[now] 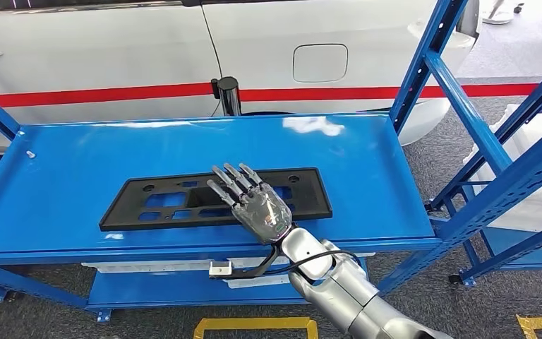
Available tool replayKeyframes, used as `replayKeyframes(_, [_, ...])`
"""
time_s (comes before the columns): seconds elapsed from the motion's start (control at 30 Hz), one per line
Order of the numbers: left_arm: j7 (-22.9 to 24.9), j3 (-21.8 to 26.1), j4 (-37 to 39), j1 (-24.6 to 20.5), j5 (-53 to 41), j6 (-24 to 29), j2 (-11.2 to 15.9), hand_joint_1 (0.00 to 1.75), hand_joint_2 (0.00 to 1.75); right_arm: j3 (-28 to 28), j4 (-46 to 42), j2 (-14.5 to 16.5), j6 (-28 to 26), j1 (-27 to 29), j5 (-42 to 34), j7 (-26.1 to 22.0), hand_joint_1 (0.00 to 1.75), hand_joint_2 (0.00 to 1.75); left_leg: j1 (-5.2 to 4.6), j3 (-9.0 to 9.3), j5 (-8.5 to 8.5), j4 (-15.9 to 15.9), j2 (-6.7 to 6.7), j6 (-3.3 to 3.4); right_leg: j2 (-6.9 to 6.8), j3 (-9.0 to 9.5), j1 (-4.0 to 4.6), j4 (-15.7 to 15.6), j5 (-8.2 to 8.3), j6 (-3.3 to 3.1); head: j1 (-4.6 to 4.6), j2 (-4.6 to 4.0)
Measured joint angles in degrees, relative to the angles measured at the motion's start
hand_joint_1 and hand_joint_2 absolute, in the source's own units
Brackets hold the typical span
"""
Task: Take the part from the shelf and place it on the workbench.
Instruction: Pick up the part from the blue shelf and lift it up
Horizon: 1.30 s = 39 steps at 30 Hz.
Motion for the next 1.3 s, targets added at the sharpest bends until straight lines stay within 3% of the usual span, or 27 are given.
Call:
replayKeyframes(0.03, [0.10,-0.05,0.00,-0.01,0.01,0.22,-0.01,0.00,0.00,0.00,0.31,0.34,0.35,-0.09,-0.47,-0.17,0.00,1.75,0.11,-0.27,1.65,-1.40,0.02,-0.04,0.09,0.27,0.00,0.00,-0.25,0.06,0.00,0.00])
replayKeyframes(0.1, [0.20,-0.14,0.00,-0.08,0.00,0.57,-0.02,0.00,0.00,0.01,1.03,1.18,0.84,-0.50,-1.16,-0.38,0.00,1.75,0.25,1.92,7.15,-8.80,0.14,0.20,0.22,1.04,0.00,-0.02,-0.86,0.40,0.02,0.00])
replayKeyframes(0.17, [0.33,-0.26,0.00,-0.26,-0.05,0.82,-0.09,0.00,0.00,0.03,2.00,1.97,1.22,-1.28,-1.77,-0.53,0.00,1.75,0.00,4.01,9.45,-14.42,0.29,0.73,0.27,1.35,0.14,-0.04,-1.33,0.86,0.04,0.00])
replayKeyframes(0.23, [0.52,-0.45,0.00,-0.40,-0.10,1.20,-0.20,0.00,0.00,0.04,3.17,2.72,1.52,-2.01,-2.47,-0.76,0.00,1.75,-0.35,4.48,9.41,-15.38,0.27,1.25,0.25,1.19,0.36,0.03,-1.66,1.36,0.03,0.00])
replayKeyframes(0.37, [0.72,-0.74,0.00,-0.58,-0.18,1.52,-0.43,0.00,0.00,0.11,5.05,3.74,1.63,-3.03,-3.12,-1.08,0.00,1.75,-0.90,4.72,10.32,-15.60,0.02,1.13,0.03,1.48,0.65,-0.17,-1.84,1.55,0.10,0.00])
replayKeyframes(0.47, [0.76,-1.00,0.00,-0.61,-0.19,1.57,-0.44,0.00,0.00,0.14,6.13,4.17,1.75,-3.57,-3.47,-1.14,0.00,1.75,-1.24,4.72,10.09,-15.60,-0.07,1.69,-0.11,1.65,0.55,-0.57,-1.88,1.75,0.08,0.00])
replayKeyframes(0.7, [0.93,-1.19,0.00,-0.61,-0.50,1.79,-0.63,0.00,0.00,0.27,9.75,5.73,2.78,-4.87,-4.36,-1.25,0.00,1.75,-1.28,4.73,10.01,-15.61,-0.08,2.23,-0.12,1.89,0.52,-1.07,-1.76,2.14,0.08,0.00])
replayKeyframes(1.07, [0.96,-1.29,0.00,-0.76,-0.79,2.28,-0.88,0.00,0.00,0.34,15.95,7.70,6.25,-8.00,-4.22,0.78,0.00,1.75,-1.26,5.27,9.84,-15.61,-0.06,2.46,-0.15,1.76,0.14,-1.10,-1.93,2.64,0.08,0.00])
replayKeyframes(1.13, [0.96,-1.30,0.00,-0.76,-0.79,2.30,-0.89,0.00,0.00,0.35,16.38,7.86,6.51,-8.21,-4.19,0.89,0.17,1.75,-1.23,5.33,9.84,-15.61,-0.05,2.46,-0.15,1.84,0.15,-1.09,-1.93,2.64,0.08,0.00])
replayKeyframes(1.23, [1.03,-1.29,0.00,-0.76,-0.75,2.55,-0.90,0.00,0.00,0.39,17.23,8.15,9.37,-8.94,-4.01,2.39,1.27,1.75,-1.21,5.42,9.83,-15.61,-0.03,2.43,-0.14,1.96,0.17,-1.08,-1.94,2.64,0.08,0.00])
replayKeyframes(1.27, [1.10,-1.29,0.00,-0.76,-0.73,2.63,-0.90,0.00,0.00,0.42,17.68,8.29,10.90,-9.37,-3.86,3.19,1.52,1.75,-1.20,5.48,9.80,-15.62,-0.03,2.39,-0.14,2.01,0.17,-1.09,-1.96,2.62,0.08,0.00])
replayKeyframes(1.3, [1.17,-1.29,0.00,-0.77,-0.71,2.69,-0.90,0.00,0.00,0.45,18.16,8.42,12.37,-9.82,-3.68,3.92,1.49,1.75,-1.19,5.56,9.77,-15.62,-0.03,2.36,-0.14,2.04,0.17,-1.09,-1.99,2.60,0.08,0.00])
